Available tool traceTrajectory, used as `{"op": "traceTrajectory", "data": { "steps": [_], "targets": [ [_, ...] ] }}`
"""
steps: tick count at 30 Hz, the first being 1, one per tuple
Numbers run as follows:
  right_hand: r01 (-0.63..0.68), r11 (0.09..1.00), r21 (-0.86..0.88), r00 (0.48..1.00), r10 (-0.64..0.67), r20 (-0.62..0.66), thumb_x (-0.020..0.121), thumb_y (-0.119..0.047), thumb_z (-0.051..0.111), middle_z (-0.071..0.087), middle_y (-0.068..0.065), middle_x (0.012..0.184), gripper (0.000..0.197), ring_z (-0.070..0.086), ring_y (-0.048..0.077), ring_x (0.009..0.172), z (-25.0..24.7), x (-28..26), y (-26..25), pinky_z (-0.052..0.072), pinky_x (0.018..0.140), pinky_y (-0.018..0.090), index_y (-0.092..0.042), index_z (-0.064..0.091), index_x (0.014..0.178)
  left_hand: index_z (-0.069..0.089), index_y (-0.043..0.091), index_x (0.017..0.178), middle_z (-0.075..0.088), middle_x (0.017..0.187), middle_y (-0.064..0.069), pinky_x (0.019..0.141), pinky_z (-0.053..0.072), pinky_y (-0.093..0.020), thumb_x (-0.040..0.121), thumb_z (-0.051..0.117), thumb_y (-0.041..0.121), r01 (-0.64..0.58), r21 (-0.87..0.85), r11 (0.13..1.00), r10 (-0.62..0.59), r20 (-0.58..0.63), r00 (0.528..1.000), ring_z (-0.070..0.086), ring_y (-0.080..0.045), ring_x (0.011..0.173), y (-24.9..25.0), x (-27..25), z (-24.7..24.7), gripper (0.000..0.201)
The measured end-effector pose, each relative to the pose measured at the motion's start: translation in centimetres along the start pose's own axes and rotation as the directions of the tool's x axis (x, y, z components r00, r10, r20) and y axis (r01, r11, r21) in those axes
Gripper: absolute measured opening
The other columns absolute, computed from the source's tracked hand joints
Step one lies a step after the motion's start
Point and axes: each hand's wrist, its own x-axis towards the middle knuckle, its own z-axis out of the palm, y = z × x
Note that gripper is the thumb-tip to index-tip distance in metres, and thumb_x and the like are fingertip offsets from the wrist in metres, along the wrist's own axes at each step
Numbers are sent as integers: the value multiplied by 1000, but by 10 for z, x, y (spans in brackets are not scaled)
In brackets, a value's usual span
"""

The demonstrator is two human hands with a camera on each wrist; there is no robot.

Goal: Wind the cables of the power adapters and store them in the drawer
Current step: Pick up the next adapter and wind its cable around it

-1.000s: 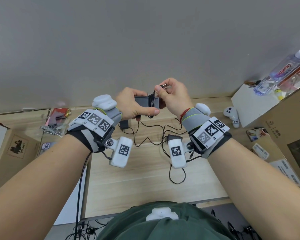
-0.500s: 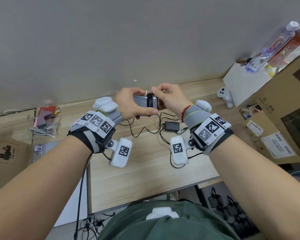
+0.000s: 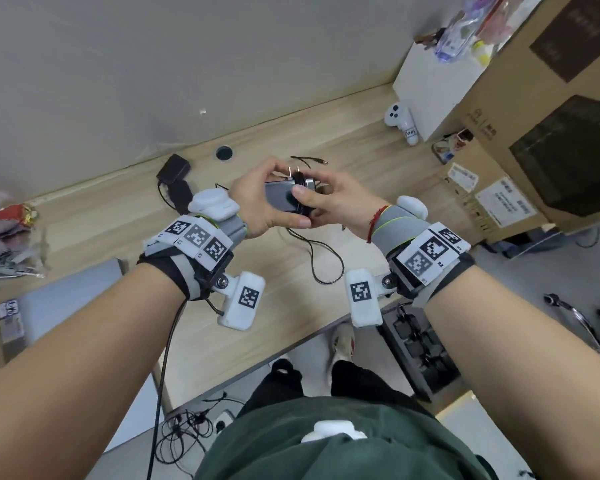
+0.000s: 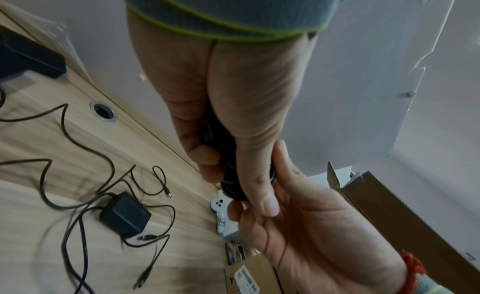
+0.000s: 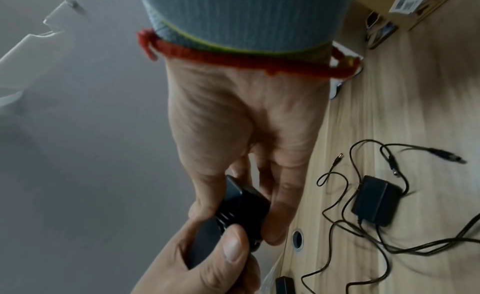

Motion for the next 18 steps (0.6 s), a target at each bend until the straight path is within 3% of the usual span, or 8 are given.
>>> {"op": "traceTrajectory", "data": {
  "steps": [2,4,7,9,13,14,16,18],
  "targets": [
    [-2,1000,14,1000,2,-9,94,-18,64,68,5,88,34,68,27,85,-8,-7,4,60,76,35,-24,57,127,53,36,106,66,96,9,76,54,-27,46,97,36,-10,2,1000,10,11,1000,65,-11,89,4,0,10,74],
    [19,1000,20,998,-18,-58,93,-19,66,64,11,90,37,68,24,80,-17,-14,10,60,74,34,-24,56,128,53,33,109,66,96,8,75,55,-25,51,96,29,-14,-11,1000,14,24,1000,65,-9,86,10,1,20,73],
    [27,997,74,991,-17,-131,89,-15,72,62,16,99,49,69,15,68,-34,-26,22,58,71,30,-12,50,133,54,32,116,64,99,10,75,54,-17,57,94,21,-23,-50,998,25,43,999,64,1,84,21,1,38,72],
    [2,996,86,991,10,-136,87,-11,72,64,15,104,44,69,14,70,-56,-40,33,58,74,32,-5,53,126,54,31,121,62,104,12,76,50,-10,60,93,21,-16,-45,999,18,52,999,62,3,89,27,1,65,73],
    [-42,998,46,986,49,-162,88,-7,71,64,8,96,31,68,16,79,-103,-73,62,59,82,33,-2,61,117,54,33,128,63,108,7,90,53,-27,54,92,45,38,27,999,-40,92,995,64,-14,101,30,-4,127,83],
    [-62,997,37,980,68,-186,87,-7,71,64,8,94,29,67,18,80,-122,-85,75,60,80,31,-4,62,115,54,33,128,61,104,10,89,52,-25,56,90,47,49,53,997,-54,95,994,64,-14,97,32,-6,151,81],
    [-118,993,15,960,118,-255,87,-6,71,60,9,94,30,65,19,79,-142,-97,97,60,74,26,-6,62,115,56,25,127,58,99,10,73,50,-15,68,88,32,89,66,994,-94,85,992,62,-11,78,30,-8,176,67],
    [-177,984,-12,934,165,-316,86,-7,72,59,10,97,35,65,20,82,-173,-114,124,59,71,24,-4,61,119,60,24,120,61,97,8,64,48,-16,77,82,20,123,72,990,-129,84,988,60,-8,68,25,-11,214,48]
  ]
}}
